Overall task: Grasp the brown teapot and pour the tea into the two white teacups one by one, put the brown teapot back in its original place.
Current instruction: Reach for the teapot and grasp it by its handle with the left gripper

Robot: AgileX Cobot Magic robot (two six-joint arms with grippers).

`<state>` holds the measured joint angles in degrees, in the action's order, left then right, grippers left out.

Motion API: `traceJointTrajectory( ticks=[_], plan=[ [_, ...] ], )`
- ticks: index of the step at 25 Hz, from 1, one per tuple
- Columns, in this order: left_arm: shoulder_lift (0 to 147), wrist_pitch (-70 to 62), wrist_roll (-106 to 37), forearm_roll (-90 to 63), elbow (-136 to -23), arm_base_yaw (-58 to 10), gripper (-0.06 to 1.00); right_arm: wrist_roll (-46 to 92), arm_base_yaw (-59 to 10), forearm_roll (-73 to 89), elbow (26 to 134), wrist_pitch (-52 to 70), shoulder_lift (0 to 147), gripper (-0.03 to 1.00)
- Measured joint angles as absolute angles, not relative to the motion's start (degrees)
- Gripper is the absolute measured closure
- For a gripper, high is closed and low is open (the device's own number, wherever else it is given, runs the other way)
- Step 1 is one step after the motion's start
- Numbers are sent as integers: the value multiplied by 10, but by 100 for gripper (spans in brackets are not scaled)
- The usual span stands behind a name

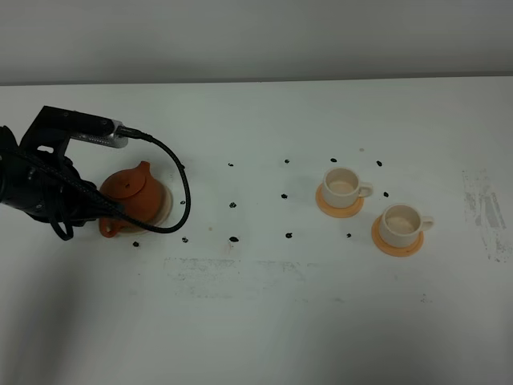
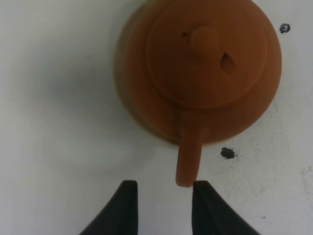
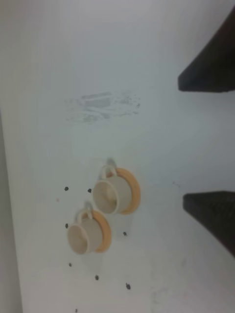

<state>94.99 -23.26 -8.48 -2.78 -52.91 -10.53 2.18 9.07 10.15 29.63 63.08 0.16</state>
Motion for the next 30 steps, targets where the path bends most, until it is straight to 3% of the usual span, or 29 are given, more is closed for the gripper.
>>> traceJointTrajectory(
  ticks=[30],
  plan=[
    [1035,-199,-172,-97,-551,-105,68,22,91,102,296,631,2,52]
  ],
)
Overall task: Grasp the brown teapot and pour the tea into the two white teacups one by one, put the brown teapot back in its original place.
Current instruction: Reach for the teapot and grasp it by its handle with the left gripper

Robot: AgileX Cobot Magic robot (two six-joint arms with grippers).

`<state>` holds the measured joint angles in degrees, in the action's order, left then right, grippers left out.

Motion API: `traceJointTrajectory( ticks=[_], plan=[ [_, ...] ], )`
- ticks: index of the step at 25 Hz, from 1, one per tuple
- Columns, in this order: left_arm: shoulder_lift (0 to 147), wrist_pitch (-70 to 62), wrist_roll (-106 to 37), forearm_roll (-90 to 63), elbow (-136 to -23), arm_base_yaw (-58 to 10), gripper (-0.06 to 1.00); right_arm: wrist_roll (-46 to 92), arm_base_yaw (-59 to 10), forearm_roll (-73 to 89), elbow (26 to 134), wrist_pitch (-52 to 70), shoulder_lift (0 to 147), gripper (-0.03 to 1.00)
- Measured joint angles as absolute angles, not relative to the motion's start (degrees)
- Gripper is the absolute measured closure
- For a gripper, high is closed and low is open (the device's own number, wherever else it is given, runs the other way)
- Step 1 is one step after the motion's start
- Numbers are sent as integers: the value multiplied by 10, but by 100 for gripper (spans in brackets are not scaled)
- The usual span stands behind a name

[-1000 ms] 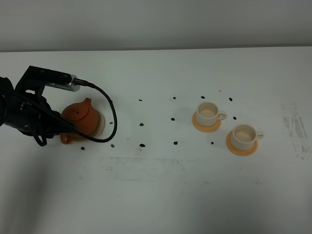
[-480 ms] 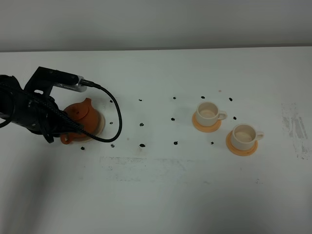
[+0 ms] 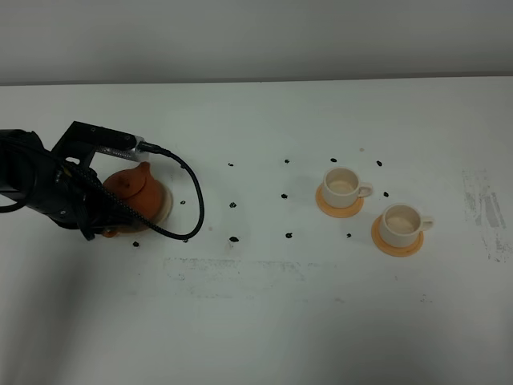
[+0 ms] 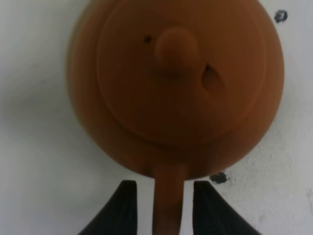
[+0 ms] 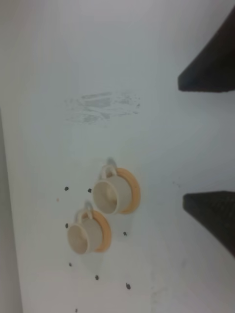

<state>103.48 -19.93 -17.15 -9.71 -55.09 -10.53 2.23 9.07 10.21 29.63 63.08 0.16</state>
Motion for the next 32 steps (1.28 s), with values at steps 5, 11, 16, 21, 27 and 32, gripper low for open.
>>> traceJointTrajectory(
  ticks=[5,11,16,21,27,32],
  plan=[
    [1035,-197,-175,-100,-551,-105,85,22,91,102,296,631,2,52],
    [1035,-197,-176,-100,-551,-105,86,22,91,102,296,631,2,52],
    [1035,-196,-178,-99,-551,-107,86,22,91,102,296,631,2,52],
    [1028,-190,-185,-96,-551,-116,86,22,91,102,296,631,2,52],
    [1015,-174,-200,-95,-551,-127,86,22,91,102,296,631,2,52],
    [1010,-163,-208,-92,-551,-131,86,22,91,102,296,631,2,52]
  ],
)
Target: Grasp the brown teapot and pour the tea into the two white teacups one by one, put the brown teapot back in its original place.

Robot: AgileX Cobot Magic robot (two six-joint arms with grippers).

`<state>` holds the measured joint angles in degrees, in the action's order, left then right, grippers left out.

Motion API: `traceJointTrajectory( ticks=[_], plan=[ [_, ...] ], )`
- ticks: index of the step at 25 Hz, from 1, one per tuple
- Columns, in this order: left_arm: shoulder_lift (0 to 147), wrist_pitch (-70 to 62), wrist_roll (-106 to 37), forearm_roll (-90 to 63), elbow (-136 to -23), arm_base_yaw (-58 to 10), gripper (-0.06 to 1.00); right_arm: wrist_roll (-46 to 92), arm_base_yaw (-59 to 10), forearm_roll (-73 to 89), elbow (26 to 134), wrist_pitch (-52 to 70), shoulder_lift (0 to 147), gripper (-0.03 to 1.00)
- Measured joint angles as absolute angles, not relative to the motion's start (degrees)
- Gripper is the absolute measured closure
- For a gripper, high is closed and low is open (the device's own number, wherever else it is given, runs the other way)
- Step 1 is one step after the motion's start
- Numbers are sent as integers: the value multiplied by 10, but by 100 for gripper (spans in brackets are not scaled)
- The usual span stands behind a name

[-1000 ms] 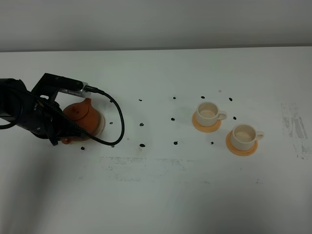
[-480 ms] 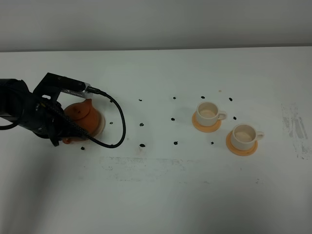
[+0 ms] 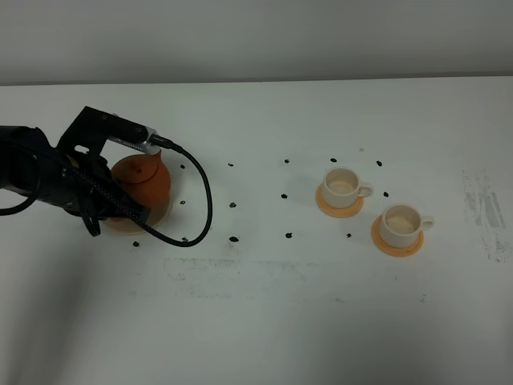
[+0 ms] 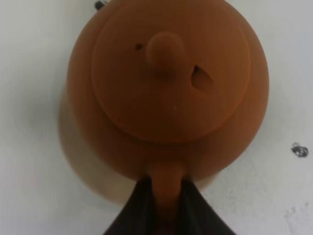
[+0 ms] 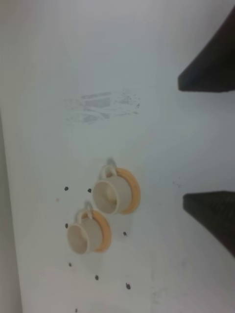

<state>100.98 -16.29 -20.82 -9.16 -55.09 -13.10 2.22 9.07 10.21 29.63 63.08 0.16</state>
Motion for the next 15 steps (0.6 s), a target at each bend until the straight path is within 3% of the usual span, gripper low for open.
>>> traceJointTrajectory(
  ticks=[7,15],
  plan=[
    [1000,-142,-252,-86,-563,-176,86,22,91,102,296,631,2,52],
    [1020,-215,-282,-86,-682,-230,86,22,91,103,296,631,2,52]
  ],
)
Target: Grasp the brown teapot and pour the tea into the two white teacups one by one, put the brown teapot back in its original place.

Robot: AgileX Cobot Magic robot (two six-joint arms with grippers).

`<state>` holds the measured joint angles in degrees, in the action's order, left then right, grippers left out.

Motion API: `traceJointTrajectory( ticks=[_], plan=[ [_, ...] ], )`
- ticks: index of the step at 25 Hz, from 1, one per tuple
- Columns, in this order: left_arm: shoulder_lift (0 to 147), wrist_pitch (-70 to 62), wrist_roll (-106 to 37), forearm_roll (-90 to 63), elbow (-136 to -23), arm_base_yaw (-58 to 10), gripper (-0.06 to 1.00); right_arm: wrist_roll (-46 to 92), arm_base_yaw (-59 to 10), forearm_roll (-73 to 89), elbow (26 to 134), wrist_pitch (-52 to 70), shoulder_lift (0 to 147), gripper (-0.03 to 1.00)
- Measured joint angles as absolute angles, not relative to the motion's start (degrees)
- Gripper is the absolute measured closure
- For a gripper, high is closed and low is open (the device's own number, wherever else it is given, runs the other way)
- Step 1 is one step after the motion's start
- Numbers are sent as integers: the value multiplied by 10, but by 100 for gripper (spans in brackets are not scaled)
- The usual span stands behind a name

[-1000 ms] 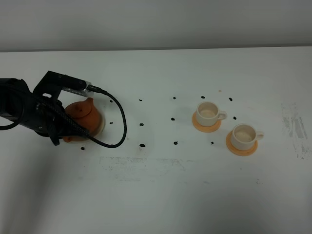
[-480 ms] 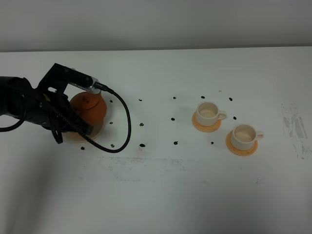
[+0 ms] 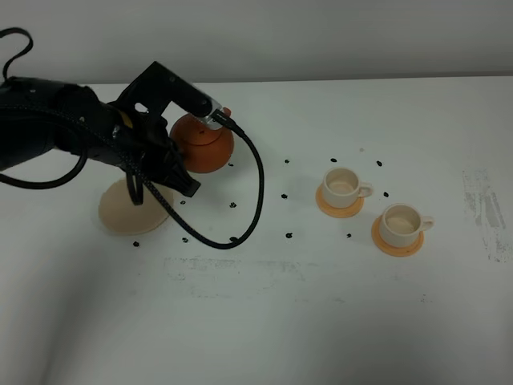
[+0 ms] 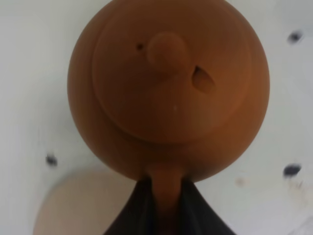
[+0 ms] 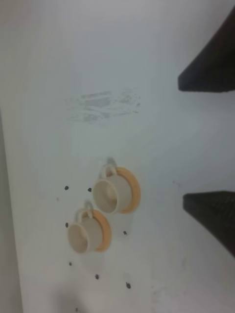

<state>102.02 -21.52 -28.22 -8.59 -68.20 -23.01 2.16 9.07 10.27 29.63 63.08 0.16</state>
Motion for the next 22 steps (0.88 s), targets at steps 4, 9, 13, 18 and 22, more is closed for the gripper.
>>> traceJointTrajectory(
  ticks=[4,9,13,18,22],
  plan=[
    [1063,-260,-291,-86,-754,-250,86,22,91,103,296,631,2,52],
    [1127,-303,-318,-85,-842,-270,86,22,91,103,296,631,2,52],
    [1174,-331,-343,-85,-905,-285,86,22,91,103,296,631,2,52],
    [1213,-353,-378,-91,-962,-303,86,22,91,103,296,631,2,52],
    [1223,-357,-433,-99,-974,-311,86,21,91,103,296,631,2,52]
  ],
)
